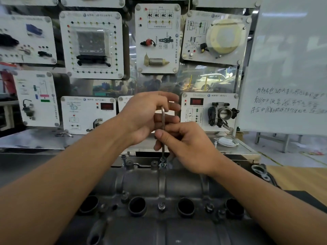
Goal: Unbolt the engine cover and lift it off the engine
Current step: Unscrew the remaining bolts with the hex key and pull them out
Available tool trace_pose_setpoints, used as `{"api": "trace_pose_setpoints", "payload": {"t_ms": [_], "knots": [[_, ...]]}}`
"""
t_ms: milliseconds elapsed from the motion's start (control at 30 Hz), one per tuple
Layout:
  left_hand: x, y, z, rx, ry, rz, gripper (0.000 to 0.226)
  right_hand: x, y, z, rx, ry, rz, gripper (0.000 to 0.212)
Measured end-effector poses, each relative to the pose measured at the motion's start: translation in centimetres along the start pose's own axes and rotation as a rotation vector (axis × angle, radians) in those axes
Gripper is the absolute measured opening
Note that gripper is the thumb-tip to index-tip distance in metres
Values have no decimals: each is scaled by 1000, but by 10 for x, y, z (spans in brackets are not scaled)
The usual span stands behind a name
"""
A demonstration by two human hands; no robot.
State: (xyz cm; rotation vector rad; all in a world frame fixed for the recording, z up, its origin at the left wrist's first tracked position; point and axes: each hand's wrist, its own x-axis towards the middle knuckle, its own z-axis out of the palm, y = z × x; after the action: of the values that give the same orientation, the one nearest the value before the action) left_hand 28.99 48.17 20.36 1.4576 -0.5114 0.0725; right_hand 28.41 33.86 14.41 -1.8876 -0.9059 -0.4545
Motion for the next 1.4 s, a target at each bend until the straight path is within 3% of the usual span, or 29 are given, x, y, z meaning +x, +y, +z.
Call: {"api": "trace_pose_setpoints", "payload": {"t_ms": [200, 367, 500, 600, 700, 800, 900, 1100, 1267, 1400], "knots": [[-2, 0, -11, -246, -349, -85, 34, -1, -2, -3, 132, 48, -4, 24], [-4, 3, -22, -196, -531, 0, 39, -4, -4, -3, 167, 64, -37, 14], [-7, 6, -26, -111, -498, 22, 35, -5, -4, -4, 159, 53, -24, 15], [-7, 7, -26, 46, -281, -20, 30, -6, -5, -4, 187, 69, 8, 17], [-5, 1, -23, 426, -75, -90, 18, -7, -10, -4, 168, 64, 9, 17], [-11, -4, -23, 808, -348, -239, 22, -9, -13, -4, 140, 40, 4, 19], [-18, -5, -26, 914, -533, -295, 21, -11, -14, -4, 84, 33, -20, 18], [-15, -13, -16, 976, -493, -124, 16, -10, -10, -4, 16, 76, -75, 18], [-12, -18, -15, 1026, -495, -169, 12, -3, -11, -10, 152, 203, -107, 15], [-12, -16, -16, 1052, -494, -148, 10, -1, -20, -33, 119, 303, -6, 16]]}}
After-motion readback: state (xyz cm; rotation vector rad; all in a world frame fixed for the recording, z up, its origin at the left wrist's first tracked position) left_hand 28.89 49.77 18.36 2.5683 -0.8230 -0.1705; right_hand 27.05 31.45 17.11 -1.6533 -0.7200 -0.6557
